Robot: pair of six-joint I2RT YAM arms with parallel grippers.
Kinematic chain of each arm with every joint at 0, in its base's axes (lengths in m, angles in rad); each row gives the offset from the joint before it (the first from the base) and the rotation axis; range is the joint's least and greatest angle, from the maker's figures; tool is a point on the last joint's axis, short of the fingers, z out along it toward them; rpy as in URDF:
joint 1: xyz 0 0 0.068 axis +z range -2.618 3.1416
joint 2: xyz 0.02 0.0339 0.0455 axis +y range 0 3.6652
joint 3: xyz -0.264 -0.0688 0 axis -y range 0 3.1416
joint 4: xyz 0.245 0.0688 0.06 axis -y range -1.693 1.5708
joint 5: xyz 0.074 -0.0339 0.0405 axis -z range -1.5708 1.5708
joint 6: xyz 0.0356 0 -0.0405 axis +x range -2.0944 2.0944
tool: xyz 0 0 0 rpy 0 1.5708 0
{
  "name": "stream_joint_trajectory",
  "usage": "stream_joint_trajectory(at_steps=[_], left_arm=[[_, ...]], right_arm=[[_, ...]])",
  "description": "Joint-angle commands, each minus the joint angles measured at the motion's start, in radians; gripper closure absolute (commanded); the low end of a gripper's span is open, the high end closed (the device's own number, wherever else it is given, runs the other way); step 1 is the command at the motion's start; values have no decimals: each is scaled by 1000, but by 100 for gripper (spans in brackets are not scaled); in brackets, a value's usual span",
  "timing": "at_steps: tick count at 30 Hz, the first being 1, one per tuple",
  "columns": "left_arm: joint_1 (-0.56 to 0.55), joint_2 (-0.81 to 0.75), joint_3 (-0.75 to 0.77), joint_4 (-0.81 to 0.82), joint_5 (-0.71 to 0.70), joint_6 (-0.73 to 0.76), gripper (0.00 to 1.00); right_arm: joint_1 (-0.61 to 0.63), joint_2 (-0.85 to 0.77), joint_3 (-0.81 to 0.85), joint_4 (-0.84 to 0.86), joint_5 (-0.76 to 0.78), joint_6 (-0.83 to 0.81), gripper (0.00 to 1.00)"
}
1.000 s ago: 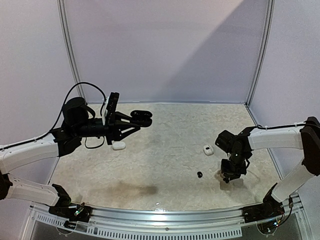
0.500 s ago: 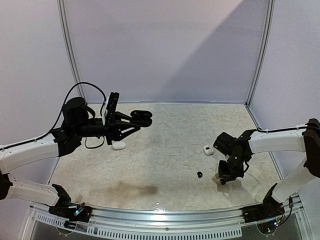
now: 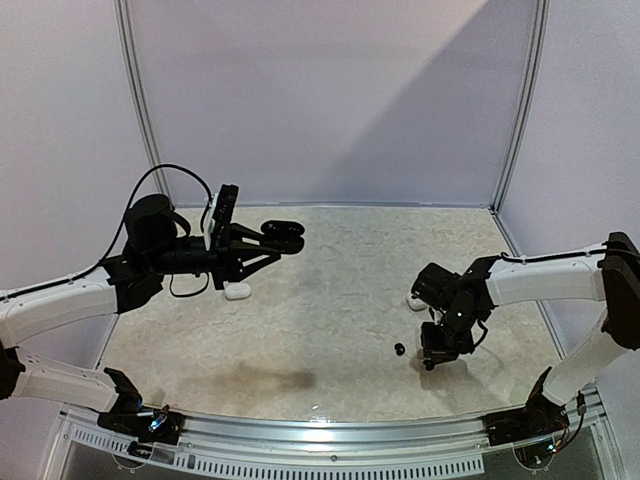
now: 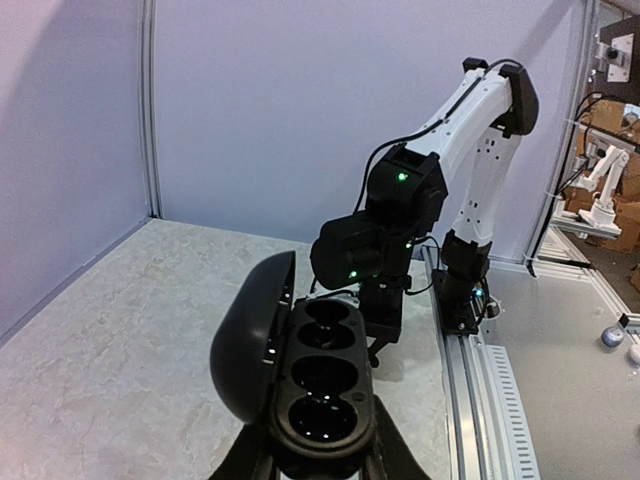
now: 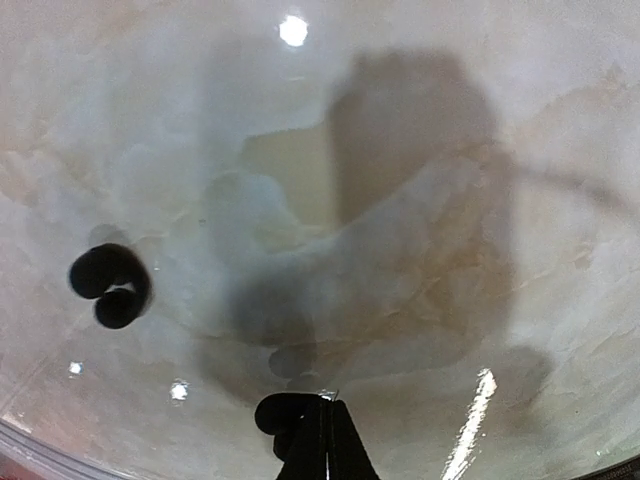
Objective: Insert the wireless bluetooth earbuds into the charging case
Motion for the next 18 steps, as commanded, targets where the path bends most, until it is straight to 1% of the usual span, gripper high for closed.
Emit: stream_joint_trajectory(at_steps=[1,7,11,14,16,18], left_arm=[[1,-8,-14,19,1,11,100],[1,-4,-22,26,-10,20,100],[1,-14,-28,44,-51,9,100],[0,-23,-26,95,-89,6,100],[0,-23,-17,117,-116,21,100],[-1,-22,-13,132,-131,44,100]], right_arm=[[38,-33,75,17,90,-44,100],[122,-41,181,-15,300,-115,100],[207,-17,358,-49,498,-198,100],[263,5,531,-43,638,-330,100],[292,23,638,-18,725,-439,100],[329,41,731,25,781,-569,100]])
